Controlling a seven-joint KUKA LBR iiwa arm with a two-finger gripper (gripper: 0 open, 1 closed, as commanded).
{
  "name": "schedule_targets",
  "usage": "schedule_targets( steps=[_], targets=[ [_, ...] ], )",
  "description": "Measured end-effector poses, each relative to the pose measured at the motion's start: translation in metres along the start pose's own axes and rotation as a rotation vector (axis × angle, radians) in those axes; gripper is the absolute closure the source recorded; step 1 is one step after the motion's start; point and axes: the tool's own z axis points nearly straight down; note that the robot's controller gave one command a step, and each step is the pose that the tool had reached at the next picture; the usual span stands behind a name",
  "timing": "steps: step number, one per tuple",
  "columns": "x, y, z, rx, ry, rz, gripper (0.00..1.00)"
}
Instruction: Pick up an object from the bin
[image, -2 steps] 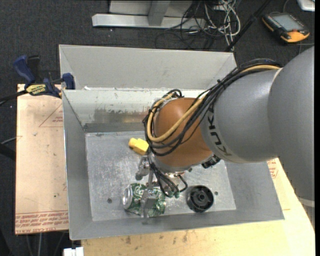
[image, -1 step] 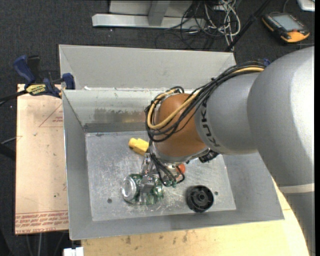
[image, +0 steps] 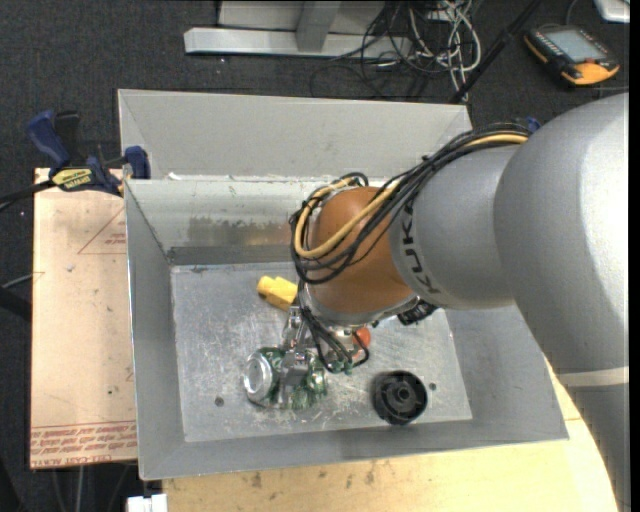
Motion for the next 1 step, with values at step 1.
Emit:
schedule_targets(
  steps=[1],
  targets=[
    [0.0122,-0.0076,-0.1425,0.004,-0.009,-0.002,1.0]
  ],
)
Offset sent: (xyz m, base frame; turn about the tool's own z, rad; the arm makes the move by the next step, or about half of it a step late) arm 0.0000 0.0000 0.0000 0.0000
